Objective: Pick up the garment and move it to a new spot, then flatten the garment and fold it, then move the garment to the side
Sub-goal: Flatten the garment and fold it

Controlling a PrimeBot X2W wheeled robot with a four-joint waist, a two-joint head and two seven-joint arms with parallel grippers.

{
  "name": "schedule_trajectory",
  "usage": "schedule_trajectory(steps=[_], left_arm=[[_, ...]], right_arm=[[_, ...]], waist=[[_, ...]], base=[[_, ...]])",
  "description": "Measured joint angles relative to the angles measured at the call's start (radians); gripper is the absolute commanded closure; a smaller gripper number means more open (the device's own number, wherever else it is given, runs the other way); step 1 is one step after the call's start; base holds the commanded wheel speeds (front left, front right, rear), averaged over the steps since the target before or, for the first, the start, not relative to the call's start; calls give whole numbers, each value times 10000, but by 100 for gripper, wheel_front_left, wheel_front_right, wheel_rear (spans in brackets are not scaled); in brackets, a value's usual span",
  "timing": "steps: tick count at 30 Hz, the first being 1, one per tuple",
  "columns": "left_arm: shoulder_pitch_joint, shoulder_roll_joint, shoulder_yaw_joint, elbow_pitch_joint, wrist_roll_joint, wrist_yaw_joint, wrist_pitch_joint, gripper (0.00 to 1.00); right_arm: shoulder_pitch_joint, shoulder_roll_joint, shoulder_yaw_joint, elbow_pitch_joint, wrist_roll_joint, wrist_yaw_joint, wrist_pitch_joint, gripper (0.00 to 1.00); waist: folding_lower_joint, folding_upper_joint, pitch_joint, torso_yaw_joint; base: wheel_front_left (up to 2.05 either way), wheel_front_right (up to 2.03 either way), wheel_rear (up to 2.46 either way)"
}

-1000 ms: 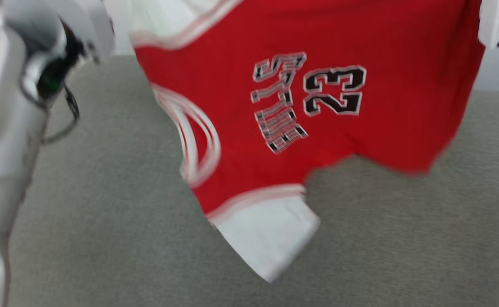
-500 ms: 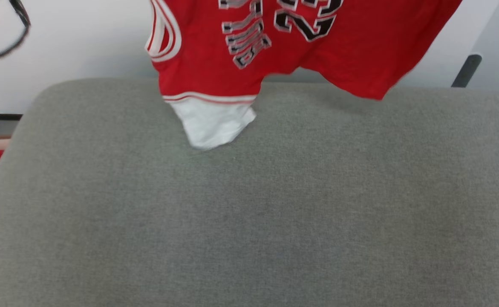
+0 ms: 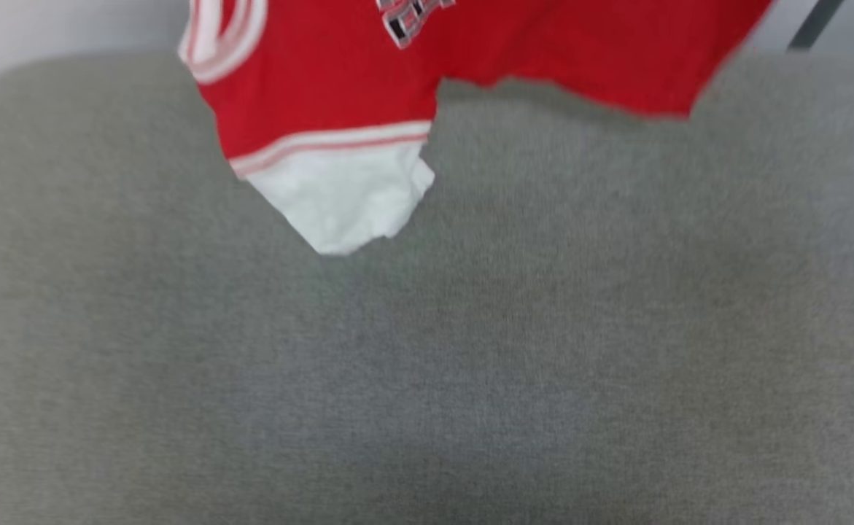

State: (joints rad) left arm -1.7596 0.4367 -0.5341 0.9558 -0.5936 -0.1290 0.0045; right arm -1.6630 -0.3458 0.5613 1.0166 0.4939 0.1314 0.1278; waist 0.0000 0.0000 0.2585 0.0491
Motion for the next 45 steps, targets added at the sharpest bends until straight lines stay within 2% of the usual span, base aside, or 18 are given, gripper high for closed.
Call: schedule_trajectory(steps=[5, 11, 16, 18, 22, 27, 31, 37, 45], left_arm=[[-1244, 4, -174, 209, 579, 173, -1150, 100], [-3138, -138, -238, 192, 1139, 408, -2374, 100], [-4079, -345, 59, -199, 1269, 464, -2646, 100], [-4103, -355, 303, -851, 1417, 458, -2650, 100], [-3557, -368, 1034, -1893, 1685, 539, -2686, 100], [-2105, -570, 1789, -2211, 1981, 571, -2677, 100], [-1284, -790, 2190, -2077, 2157, 449, -2677, 100], [-340, -1129, 2451, -1457, 2284, 219, -2677, 100], [1124, -1264, 2180, -721, 2019, 12, -2679, 100]], right_arm=[[-951, 244, -420, 393, -1045, 0, -1463, 100], [-2163, 364, -1229, 940, -2865, 0, -3350, 100], [-2745, 320, -2098, 541, -4815, 0, -3852, 100], [-2707, 328, -2527, 46, -5563, 0, -3889, 100], [-2072, 640, -3540, -949, -6750, -2, -3917, 100], [-1014, 1116, -4374, -963, -7655, 0, -3906, 100], [-628, 1262, -4629, -811, -8065, 0, -3908, 100], [-385, 1356, -4742, 31, -8180, 0, -3908, 100], [198, 1279, -4067, 692, -7528, 0, -3910, 100]], waist=[[0, 0, 1069, -147], [1, 0, 2521, -322], [0, 0, 3758, -381], [0, 0, 4249, -371], [0, 0, 5174, -308], [0, 0, 6111, -168], [0, 0, 6503, 24], [0, 0, 6345, 300], [0, 0, 5364, 512]], base=[[0, 0, 0], [0, 0, 0], [0, 0, 0], [0, 0, 0], [0, 0, 0], [0, 0, 0], [0, 0, 0], [0, 0, 0], [0, 0, 0]])
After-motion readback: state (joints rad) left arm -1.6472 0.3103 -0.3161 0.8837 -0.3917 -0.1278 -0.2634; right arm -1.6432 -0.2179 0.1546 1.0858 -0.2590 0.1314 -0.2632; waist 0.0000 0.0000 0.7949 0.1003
